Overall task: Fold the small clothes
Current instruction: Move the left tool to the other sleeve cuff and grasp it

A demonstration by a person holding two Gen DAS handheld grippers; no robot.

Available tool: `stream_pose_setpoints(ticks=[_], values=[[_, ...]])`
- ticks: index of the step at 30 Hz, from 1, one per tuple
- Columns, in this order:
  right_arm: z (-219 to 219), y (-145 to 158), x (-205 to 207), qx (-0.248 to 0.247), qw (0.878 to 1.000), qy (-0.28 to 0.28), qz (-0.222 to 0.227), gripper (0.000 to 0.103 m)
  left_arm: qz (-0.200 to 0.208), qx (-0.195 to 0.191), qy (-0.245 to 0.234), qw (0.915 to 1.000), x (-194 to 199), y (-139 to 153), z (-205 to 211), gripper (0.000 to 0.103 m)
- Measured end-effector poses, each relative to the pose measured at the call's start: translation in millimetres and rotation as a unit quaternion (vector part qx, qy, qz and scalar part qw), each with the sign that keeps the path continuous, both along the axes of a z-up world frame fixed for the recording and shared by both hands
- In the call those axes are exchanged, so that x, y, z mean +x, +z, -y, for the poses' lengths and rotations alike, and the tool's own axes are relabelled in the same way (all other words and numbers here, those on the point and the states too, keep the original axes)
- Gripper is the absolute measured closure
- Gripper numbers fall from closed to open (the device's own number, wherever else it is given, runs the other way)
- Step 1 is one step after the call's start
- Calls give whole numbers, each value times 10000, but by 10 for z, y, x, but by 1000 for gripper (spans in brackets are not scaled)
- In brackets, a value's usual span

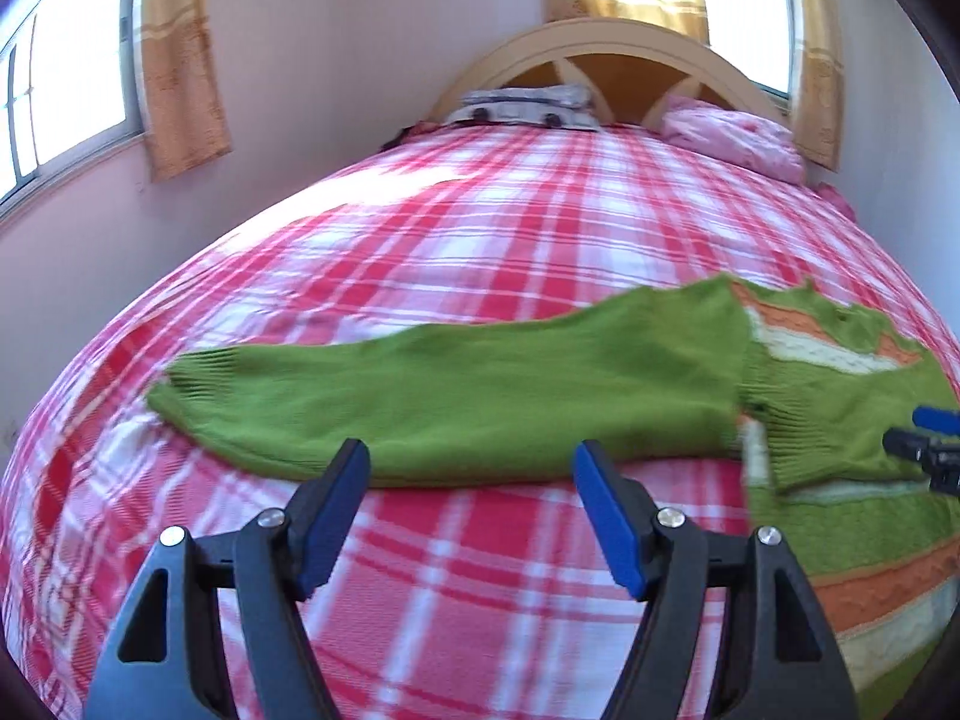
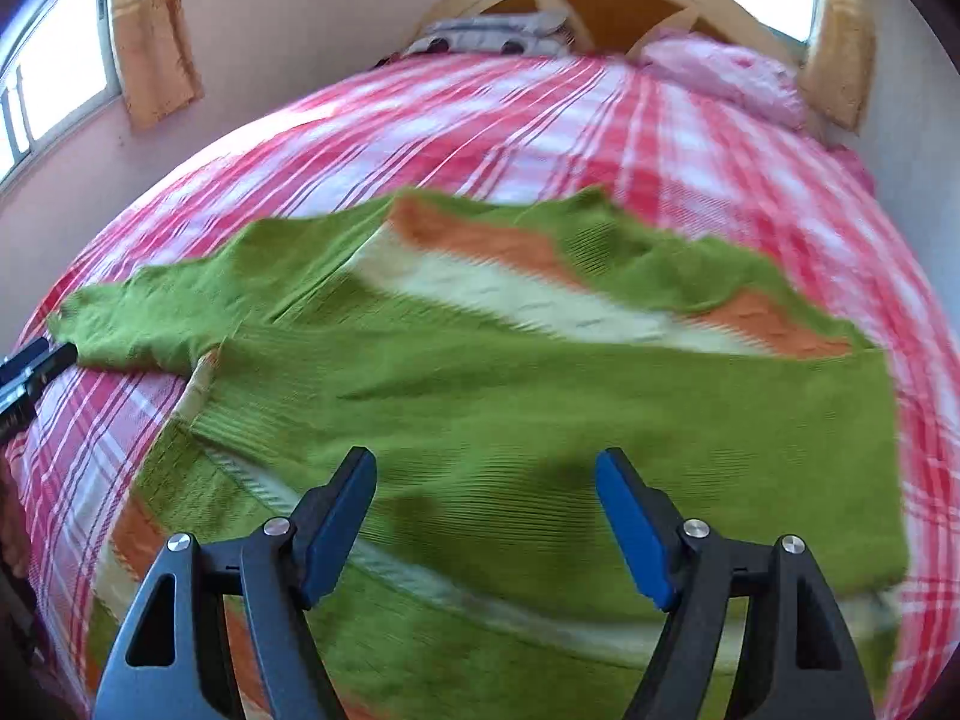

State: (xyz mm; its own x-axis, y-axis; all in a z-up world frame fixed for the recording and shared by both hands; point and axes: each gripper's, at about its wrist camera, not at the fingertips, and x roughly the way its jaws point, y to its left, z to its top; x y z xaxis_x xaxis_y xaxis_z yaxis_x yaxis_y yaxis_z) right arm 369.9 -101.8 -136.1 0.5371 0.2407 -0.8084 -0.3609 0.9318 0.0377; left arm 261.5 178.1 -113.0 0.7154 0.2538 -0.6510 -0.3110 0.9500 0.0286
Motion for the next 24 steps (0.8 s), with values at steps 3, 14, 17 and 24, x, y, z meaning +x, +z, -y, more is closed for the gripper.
stream_pose_setpoints(ticks=[3,14,17,24], values=[[-233,-91,-94,-282,9990,237,269,24,-68,-9,436,9990,-93,-32,-360,30],[-247,-149,-223,-258,9981,201,528,23,-188,-679,1937,9785,-377,-246,-1560,30],[-232,-152,-226,-236,9979,193,563,23,-161,-964,2028,9743,-324,-262,-1635,30],[-223,-158,-225,-221,9978,186,594,23,-107,-1422,2220,9645,-16,-373,-1727,31]])
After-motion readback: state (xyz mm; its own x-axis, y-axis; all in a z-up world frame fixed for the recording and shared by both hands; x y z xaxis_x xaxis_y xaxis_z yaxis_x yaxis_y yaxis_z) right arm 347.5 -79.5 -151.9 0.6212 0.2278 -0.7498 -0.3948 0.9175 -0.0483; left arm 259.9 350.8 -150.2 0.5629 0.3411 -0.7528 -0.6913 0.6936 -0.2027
